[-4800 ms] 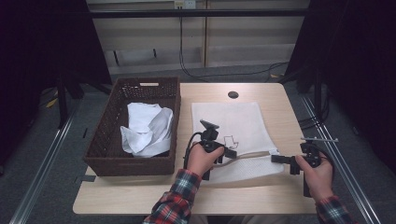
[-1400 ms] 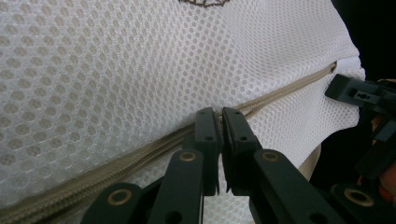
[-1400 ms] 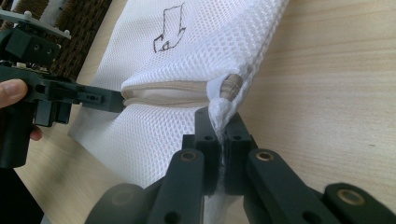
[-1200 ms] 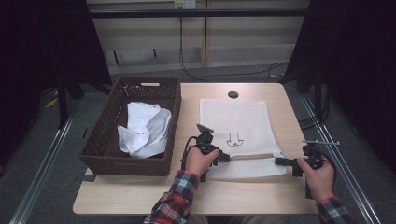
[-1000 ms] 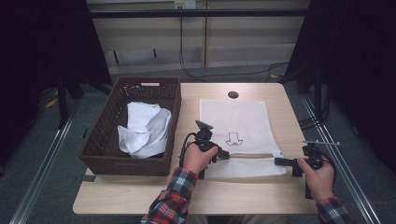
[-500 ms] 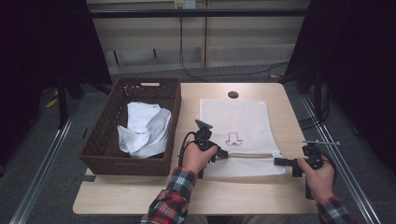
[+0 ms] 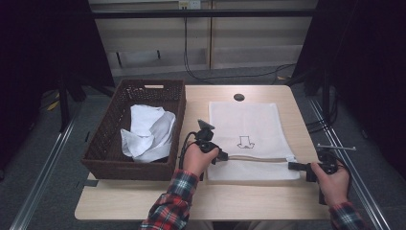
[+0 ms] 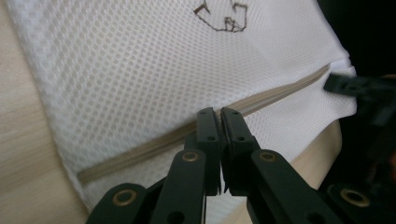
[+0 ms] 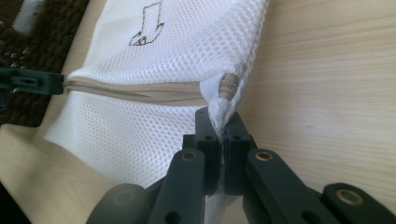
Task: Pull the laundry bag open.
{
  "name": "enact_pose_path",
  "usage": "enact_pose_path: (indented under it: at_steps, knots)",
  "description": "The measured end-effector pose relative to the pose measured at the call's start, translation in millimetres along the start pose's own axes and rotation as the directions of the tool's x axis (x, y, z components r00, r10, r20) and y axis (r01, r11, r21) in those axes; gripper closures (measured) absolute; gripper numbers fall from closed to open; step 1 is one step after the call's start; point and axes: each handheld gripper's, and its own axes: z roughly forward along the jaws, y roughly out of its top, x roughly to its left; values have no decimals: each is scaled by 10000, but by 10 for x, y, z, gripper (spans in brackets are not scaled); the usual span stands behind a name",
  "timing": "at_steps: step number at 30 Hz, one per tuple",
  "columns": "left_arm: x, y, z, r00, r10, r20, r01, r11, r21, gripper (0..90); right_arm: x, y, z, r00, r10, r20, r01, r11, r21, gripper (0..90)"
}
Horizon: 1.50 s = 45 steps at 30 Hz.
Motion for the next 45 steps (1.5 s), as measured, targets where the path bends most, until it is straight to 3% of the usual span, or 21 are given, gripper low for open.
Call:
enact_pose_path:
  at_steps: [1, 2, 3, 5, 6, 7, 8, 10, 11, 12, 15, 16, 17, 20, 22, 30, 31, 36, 38, 41, 45]
  knots:
    - [8, -3, -9, 9997, -123, 193, 123, 9999, 4, 874, -53, 1, -14, 9979, 406, -499, -410, 9991, -66, 880]
    - [-6, -7, -10, 9996, -66, 274, 64, 10000, 43, 873, -70, 0, -27, 9961, 551, -690, -560, 9984, -110, 879]
    - [-29, -5, -9, 9999, 142, 18, -143, 9998, 100, 873, -54, -1, -37, 9986, 289, -441, -296, 9995, -141, 879]
    - [-33, 3, -17, 9998, 3, 182, -2, 10000, -59, 874, -28, -1, -47, 9993, 251, -274, -255, 9996, -142, 880]
    - [-27, 5, -30, 10000, 30, 31, -30, 10000, -91, 873, -35, 2, -55, 9991, 271, -325, -278, 9994, -190, 880]
    - [-8, 5, -64, 9982, 172, -577, -179, 9998, -128, 874, -42, 1, -70, 9988, 376, -321, -383, 9990, -232, 880]
    - [43, 9, -109, 9994, -27, -342, 19, 9997, -243, 873, -59, 0, -93, 9996, 181, 216, -174, 9994, -311, 880]
    - [101, 5, -188, 9988, -205, -448, 188, 9991, -384, 874, -151, -1, -132, 9970, 727, -267, -737, 9966, -376, 880]
    - [106, 7, -208, 9986, -219, -482, 203, 9992, -349, 874, -188, -1, -151, 9960, 877, -188, -885, 9949, -478, 880]
    - [89, 9, -221, 9975, -121, -698, 94, 9992, -397, 874, -186, 0, -145, 9970, 777, 11, -776, 9959, -460, 880]
    - [106, 16, -263, 9982, -142, -576, 113, 9986, -510, 873, -156, 0, -111, 9983, 505, 278, -493, 9980, -397, 880]
    - [117, 15, -272, 9981, -133, -597, 103, 9987, -503, 873, -191, 1, -116, 9972, 749, 18, -748, 9962, -447, 880]
    - [122, 13, -278, 9987, -235, -452, 212, 9984, -519, 873, -203, 5, -120, 9966, 819, 127, -813, 9958, -429, 880]
    - [88, 7, -294, 9970, -69, -773, 23, 9982, -592, 873, -212, 2, -106, 9963, 862, 54, -860, 9955, -390, 879]
    - [83, 7, -312, 9967, -90, -801, 36, 9978, -664, 873, -202, 1, -100, 9978, 651, 128, -646, 9972, -366, 879]
    - [77, 0, -364, 9975, 35, -706, -84, 9976, -686, 872, -200, 13, -87, 9969, 790, 18, -789, 9963, -329, 879]
    - [70, 1, -377, 9957, 129, -918, -195, 9973, -709, 872, -199, 14, -90, 9974, 715, 98, -711, 9968, -363, 879]
    - [96, 6, -449, 9978, -91, -649, 37, 9966, -824, 872, -177, 12, -91, 9979, 645, 2, -645, 9972, -389, 879]
    - [97, 2, -462, 9968, 51, -798, -112, 9970, -770, 872, -173, 11, -69, 9984, 567, 32, -565, 9980, -279, 879]
    - [109, -6, -450, 9961, -43, -883, -28, 9968, -805, 871, -161, 6, -56, 9986, 522, -91, -524, 9983, -256, 878]
    - [106, -15, -416, 9916, 44, -1296, -140, 9972, -737, 863, -121, 11, -30, 9994, 282, -201, -287, 9993, -252, 877]
